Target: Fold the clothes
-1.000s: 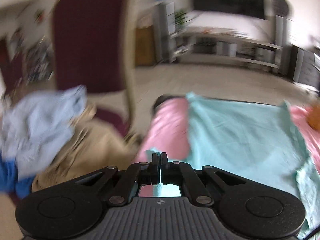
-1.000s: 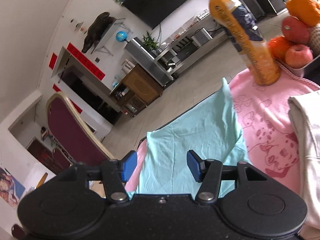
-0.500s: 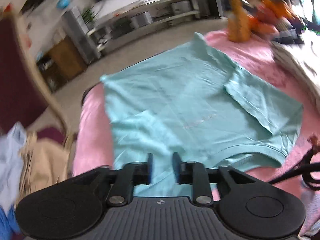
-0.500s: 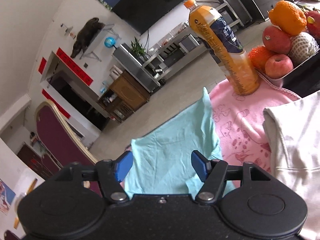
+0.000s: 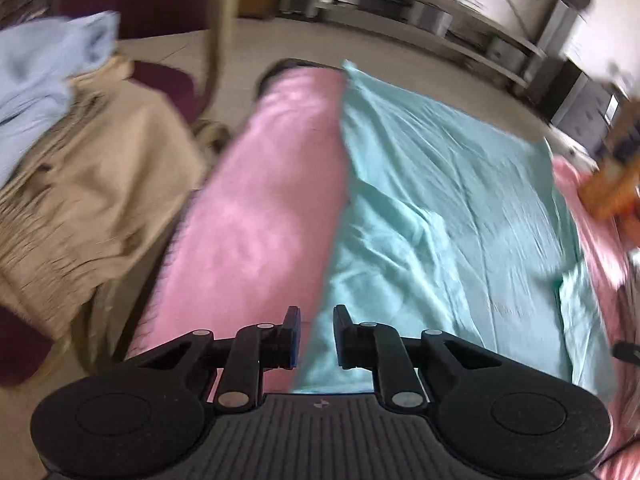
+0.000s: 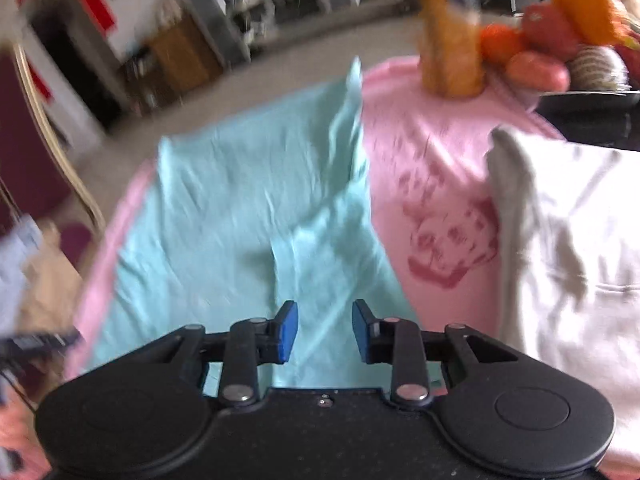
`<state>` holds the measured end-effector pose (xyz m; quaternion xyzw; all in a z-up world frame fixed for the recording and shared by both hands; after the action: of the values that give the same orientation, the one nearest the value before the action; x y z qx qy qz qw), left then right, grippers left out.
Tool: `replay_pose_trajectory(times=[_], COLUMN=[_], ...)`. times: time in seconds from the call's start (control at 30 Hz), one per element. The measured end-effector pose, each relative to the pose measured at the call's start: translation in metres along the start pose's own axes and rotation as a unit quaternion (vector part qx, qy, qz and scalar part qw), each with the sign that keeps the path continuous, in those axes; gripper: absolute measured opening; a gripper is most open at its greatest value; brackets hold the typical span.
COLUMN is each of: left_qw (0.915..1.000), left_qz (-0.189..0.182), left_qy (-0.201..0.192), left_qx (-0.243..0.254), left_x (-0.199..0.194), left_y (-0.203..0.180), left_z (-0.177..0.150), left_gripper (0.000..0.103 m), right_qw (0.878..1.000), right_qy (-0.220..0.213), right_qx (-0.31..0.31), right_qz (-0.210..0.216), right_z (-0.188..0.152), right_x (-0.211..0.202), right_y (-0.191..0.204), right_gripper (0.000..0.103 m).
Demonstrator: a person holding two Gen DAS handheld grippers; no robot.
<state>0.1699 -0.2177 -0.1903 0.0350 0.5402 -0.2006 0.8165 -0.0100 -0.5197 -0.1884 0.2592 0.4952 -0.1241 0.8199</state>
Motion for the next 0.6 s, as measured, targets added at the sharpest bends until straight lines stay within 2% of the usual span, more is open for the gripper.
replay_pose_trajectory(times=[0.07,0.17,0.27,0.3,0.4,0.6], left_qw=[0.9999,0.9991,0.9957,0.9938,0.989,0.9891], left_qz=[-0.002,0.009,0.052,0.071,0.106,0.118], left_qy=[0.013,0.014,0.041,0.041,0.035,0.039], left_qx=[0.009,0.04,0.065,0.074,0.098,0.08], left_x=[0.008,0.01,0.02,0.02,0.016,0.001], left_y=[-0.002,-0.005,-0.004,-0.005,-0.006,0.008], left_z=[-0.004,-0.009,-0.018,-0.021,-0.03,-0.04], left_gripper=[0.015,0.015,0.018,0.027,0.032,0.032], right_qw=[1.0,0.999,0.999,0.999,0.998,0.993], right_qy=[0.024,0.036,0.031,0.033,0.043,0.064], right_qx=[-0.011,-0.012,-0.011,-0.012,-0.024,-0.064], right_qz=[-0.016,-0.021,-0.011,-0.013,-0.032,-0.071], right_z=[-0.004,-0.008,-0.008,-0.008,-0.011,-0.035], right_x=[0.018,0.025,0.024,0.025,0.031,0.021], right_y=[0.004,0.006,0.006,0.005,0.001,0.001], right_gripper=[0.03,0.031,0.031,0.031,0.029,0.029])
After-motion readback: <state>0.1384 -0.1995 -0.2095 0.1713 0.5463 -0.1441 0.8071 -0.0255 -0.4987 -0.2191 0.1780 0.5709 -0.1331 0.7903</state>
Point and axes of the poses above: each gripper's, at about its wrist camera, not at the fingertips, and x roughly the way its jaws point, y to its left, z to its top, the point moved 5 cm from there along x, roughly the way its jaws point, and after that the axes turned 9 degrees about y, right-handed, at the moved point
